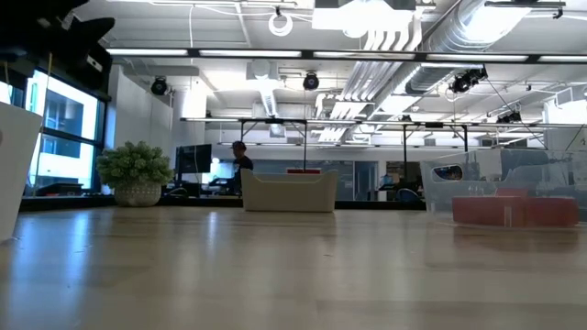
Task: Sort & place blocks by color
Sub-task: Return to Home Position
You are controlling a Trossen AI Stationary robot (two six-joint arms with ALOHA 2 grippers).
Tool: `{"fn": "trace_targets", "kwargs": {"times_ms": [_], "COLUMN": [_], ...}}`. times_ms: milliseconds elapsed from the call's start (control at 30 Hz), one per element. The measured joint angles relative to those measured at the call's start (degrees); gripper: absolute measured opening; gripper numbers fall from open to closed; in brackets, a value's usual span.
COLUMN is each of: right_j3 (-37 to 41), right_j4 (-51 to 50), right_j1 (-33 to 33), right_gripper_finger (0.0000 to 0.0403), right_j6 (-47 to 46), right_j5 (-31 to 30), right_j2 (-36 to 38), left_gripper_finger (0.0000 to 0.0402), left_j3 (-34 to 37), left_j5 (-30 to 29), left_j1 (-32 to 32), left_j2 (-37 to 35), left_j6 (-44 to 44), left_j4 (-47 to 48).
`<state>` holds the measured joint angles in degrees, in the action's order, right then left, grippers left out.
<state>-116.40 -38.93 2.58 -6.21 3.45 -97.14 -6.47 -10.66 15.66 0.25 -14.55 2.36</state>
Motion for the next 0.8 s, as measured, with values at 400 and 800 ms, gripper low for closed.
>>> {"fn": "trace_targets", "kwargs": {"times_ms": [400,800], "right_j3": [0.0,19.8], "right_j4": [-15.3,-15.7], "right_j1": [-1.7,-3.9], "right_gripper_finger": [0.0245,0.0245], "right_j6": [-1.3,-2.3], "right_j5": [-2.7,-19.3], "right_j2": [2.0,22.0], "left_gripper_finger": [0.0138,0.0138], "left_j3": [5.8,5.8], "left_j5": [1.2,-4.9], "left_j1": [0.0,0.0], "left_j2": [0.4,0.9], "left_j6": [-2.9,-3.0], "left_j4": [-4.7,-5.2]}}
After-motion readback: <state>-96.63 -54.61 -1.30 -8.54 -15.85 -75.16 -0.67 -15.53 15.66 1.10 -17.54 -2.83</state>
